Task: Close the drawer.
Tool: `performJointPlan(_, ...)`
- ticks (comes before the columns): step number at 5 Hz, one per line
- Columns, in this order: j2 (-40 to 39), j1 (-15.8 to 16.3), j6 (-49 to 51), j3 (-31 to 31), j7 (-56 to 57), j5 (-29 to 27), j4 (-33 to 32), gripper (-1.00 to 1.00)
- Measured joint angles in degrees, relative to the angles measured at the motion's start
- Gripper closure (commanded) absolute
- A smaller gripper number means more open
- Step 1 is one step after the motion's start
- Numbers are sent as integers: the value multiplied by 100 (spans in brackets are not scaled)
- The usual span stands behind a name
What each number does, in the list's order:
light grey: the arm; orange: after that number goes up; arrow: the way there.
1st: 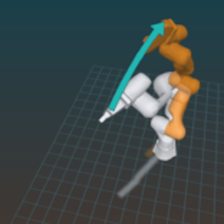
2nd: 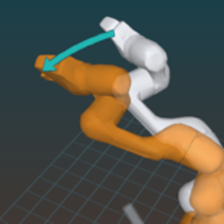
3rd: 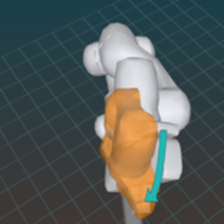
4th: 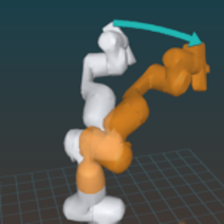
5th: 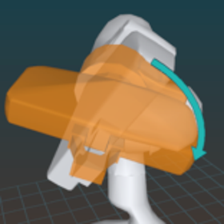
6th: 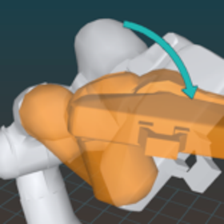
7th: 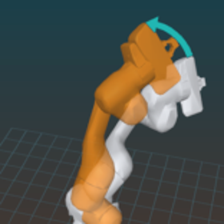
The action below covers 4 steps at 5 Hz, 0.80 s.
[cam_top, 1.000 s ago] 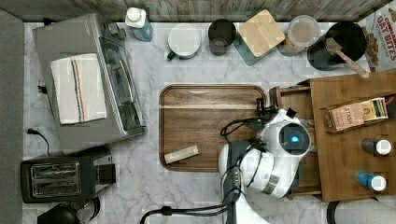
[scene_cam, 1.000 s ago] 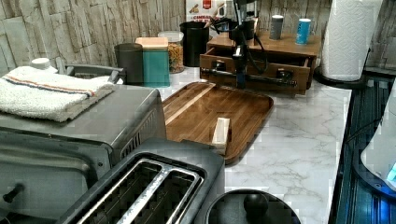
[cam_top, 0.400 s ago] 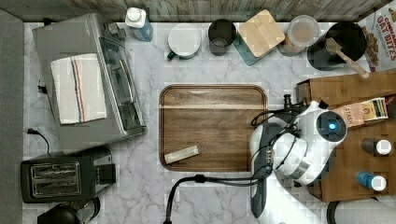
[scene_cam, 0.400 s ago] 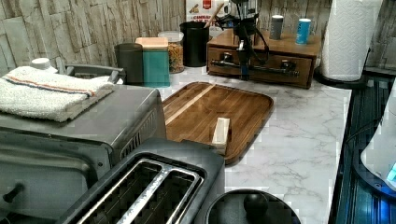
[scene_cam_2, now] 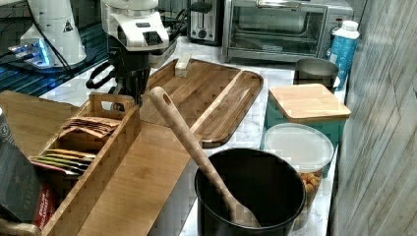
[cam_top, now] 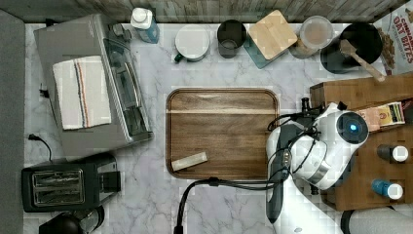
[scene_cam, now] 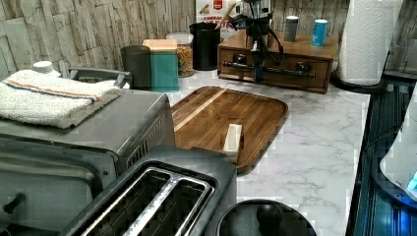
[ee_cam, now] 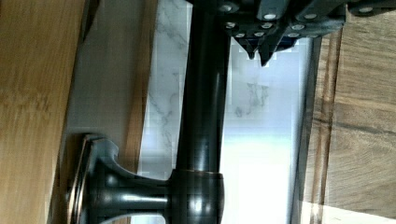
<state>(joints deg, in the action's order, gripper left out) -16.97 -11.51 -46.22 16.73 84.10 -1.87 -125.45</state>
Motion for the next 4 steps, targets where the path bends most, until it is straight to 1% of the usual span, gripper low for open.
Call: performJointPlan(4,6,11,-11,8,0,27,0,100)
